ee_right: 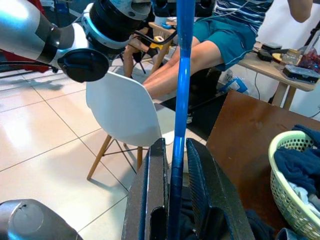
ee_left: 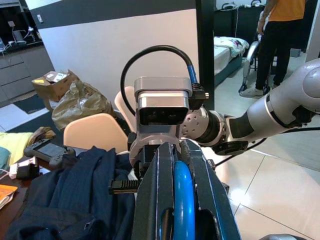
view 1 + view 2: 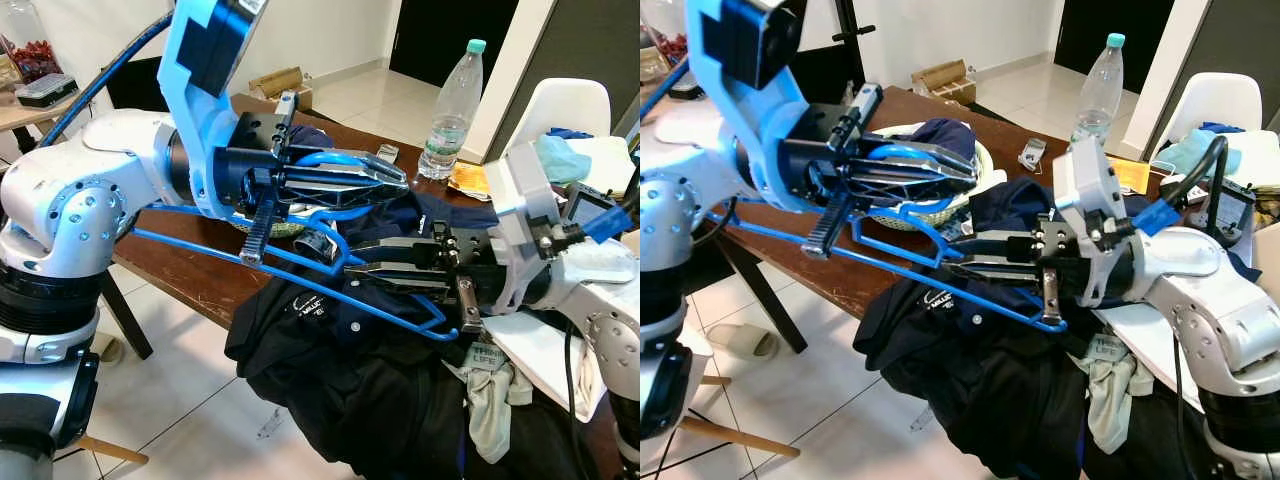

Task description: Hang hanger

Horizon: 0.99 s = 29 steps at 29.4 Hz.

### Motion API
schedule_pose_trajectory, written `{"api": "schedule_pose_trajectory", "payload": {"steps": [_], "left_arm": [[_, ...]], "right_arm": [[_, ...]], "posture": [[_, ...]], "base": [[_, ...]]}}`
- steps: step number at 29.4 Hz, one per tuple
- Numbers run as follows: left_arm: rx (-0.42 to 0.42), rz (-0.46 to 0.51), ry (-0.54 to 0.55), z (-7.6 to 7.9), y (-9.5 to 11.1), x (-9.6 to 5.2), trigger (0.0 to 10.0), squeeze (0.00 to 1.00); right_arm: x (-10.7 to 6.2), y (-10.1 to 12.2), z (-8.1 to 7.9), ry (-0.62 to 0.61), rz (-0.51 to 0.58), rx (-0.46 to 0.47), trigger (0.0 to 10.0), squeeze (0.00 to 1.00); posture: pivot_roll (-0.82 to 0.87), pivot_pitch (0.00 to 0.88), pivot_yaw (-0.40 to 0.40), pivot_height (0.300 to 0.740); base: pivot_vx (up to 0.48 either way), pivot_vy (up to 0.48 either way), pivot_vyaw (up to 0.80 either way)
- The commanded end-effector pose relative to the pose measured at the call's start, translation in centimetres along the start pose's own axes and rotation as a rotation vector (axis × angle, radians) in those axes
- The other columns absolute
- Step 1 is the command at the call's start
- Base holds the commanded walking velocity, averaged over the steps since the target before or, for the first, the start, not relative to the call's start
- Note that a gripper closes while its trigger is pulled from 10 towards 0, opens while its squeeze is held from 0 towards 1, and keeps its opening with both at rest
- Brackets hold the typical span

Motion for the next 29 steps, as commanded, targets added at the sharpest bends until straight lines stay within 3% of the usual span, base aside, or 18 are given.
{"api": "schedule_pose_trajectory", "payload": {"steps": [1,3,4,9,10,12,13,20,28,29], "left_arm": [[0.016,0.008,-0.01,0.0,0.6,-0.1,10.0,0.0],[0.015,0.009,-0.01,0.0,0.7,-0.1,10.0,0.0],[0.014,0.013,-0.009,0.0,0.7,-0.1,10.0,0.0],[0.016,0.018,-0.007,0.0,0.8,-0.1,10.0,0.0],[0.017,0.02,-0.006,0.0,0.8,-0.1,10.0,0.0],[0.017,0.02,-0.006,0.0,0.8,-0.1,10.0,0.0],[0.02,0.02,-0.004,-0.1,0.9,-0.1,10.0,0.0],[0.024,0.015,0.003,-0.1,0.8,-0.1,10.0,0.0],[0.025,0.015,0.006,-0.2,0.8,-0.1,10.0,0.0],[0.025,0.015,0.006,-0.2,0.8,-0.1,10.0,0.0]], "right_arm": [[0.0,0.1,-0.5,0.008,-0.01,-0.014,10.0,0.0],[0.0,0.1,-0.4,0.003,-0.013,-0.007,10.0,0.0],[0.0,0.0,-0.3,-0.005,-0.012,-0.001,10.0,1.0],[-0.1,0.0,-0.1,-0.022,-0.017,-0.003,10.0,1.0],[0.0,-0.1,-0.1,-0.019,-0.023,-0.002,10.0,0.28],[0.0,-0.1,-0.1,-0.019,-0.023,-0.002,10.0,0.28],[0.4,-0.3,-0.4,0.003,-0.028,0.004,10.0,0.0],[1.7,-0.2,-2.2,0.101,-0.022,0.016,10.0,0.0],[2.3,0.2,-2.9,0.126,-0.016,0.008,10.0,0.0],[2.4,0.0,-2.9,0.127,-0.017,0.013,9.4,0.0]], "posture": [[0.11,0.067,0.002,0.74],[0.11,0.07,0.002,0.74],[0.11,0.071,0.001,0.74],[0.11,0.072,0.0,0.74],[0.11,0.073,-0.001,0.74],[0.11,0.073,-0.001,0.74],[0.11,0.072,-0.002,0.74],[0.11,0.076,-0.004,0.74],[0.11,0.076,-0.004,0.74],[0.11,0.076,-0.005,0.74]], "base": [[0.0,0.0,0.0],[0.0,0.0,0.0],[0.0,0.0,0.0],[0.0,0.0,0.0],[0.0,0.0,0.0],[0.0,0.0,0.0],[0.0,0.0,0.0],[0.0,0.0,0.0],[0.0,0.0,0.0],[0.0,0.0,0.0]]}}
Point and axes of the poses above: a point about 5 cm out from each wrist's last joint towards the gripper, its own x axis pointing out of the wrist towards the gripper, its own y axis along the axis of the wrist's last joint, z = x × y, the point moved 5 cm from there along x, pointing out of the wrist towards the gripper, and after that the axes turned 12 degrees about x, right-handed, at the moved point
